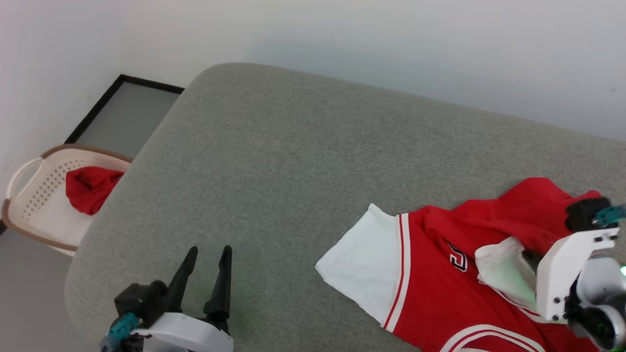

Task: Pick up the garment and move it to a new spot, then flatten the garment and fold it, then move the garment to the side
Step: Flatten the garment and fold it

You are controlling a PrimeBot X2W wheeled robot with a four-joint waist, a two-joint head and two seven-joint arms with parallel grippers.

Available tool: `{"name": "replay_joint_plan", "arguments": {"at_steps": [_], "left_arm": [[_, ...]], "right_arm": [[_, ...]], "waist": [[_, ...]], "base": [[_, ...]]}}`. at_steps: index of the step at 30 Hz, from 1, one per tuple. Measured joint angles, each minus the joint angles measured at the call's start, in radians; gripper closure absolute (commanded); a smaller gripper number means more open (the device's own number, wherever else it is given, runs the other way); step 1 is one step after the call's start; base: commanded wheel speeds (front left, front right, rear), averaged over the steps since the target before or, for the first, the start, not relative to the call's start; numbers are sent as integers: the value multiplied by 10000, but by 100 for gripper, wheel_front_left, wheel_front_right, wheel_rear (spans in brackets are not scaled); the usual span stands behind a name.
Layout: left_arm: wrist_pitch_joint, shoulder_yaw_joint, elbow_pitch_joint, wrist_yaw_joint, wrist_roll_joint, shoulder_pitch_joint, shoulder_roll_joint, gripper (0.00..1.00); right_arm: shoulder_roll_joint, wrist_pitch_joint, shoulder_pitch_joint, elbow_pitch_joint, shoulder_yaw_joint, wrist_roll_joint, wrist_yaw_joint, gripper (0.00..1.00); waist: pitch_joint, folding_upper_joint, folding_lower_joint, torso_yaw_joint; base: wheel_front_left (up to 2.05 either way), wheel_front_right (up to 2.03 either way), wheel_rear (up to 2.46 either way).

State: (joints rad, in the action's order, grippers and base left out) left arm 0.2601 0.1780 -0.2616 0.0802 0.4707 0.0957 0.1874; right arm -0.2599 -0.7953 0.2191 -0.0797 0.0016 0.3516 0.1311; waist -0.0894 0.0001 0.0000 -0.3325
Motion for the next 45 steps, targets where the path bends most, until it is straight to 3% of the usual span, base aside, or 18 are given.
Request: {"name": "replay_joint_plan", "arguments": {"at_steps": [15, 27, 36, 40, 42, 45], "left_arm": [[12, -138, 46, 79, -56, -148, 40, 0], [12, 73, -21, 173, -100, -107, 115, 0], [12, 54, -23, 171, -50, -74, 263, 0], [-2, 67, -21, 163, -36, 1, 291, 0], [-38, 84, -35, 163, -36, 10, 337, 0], [-58, 67, -44, 161, 31, 32, 401, 0]], "right_arm": [[-313, 431, 160, 130, -2476, -556, 0, 100], [-688, 1678, 220, -2263, -4934, -2056, 2, 100], [-372, 2057, 158, -3540, -6974, -3661, 2, 100], [-56, 2201, 249, -3956, -7311, -3988, 2, 100], [17, 2433, 343, -4029, -7208, -4084, 2, 0], [117, 2671, 469, -4084, -6819, -3956, 2, 0]], "waist": [[287, 0, 0, 660], [332, 0, 0, 782], [195, 0, 0, 836], [118, 0, 0, 981], [96, 0, 0, 1093], [84, 0, 0, 1290]], "base": [[0, 0, 0], [0, 0, 0], [0, 0, 0], [0, 0, 0], [0, 0, 0], [0, 0, 0]]}}
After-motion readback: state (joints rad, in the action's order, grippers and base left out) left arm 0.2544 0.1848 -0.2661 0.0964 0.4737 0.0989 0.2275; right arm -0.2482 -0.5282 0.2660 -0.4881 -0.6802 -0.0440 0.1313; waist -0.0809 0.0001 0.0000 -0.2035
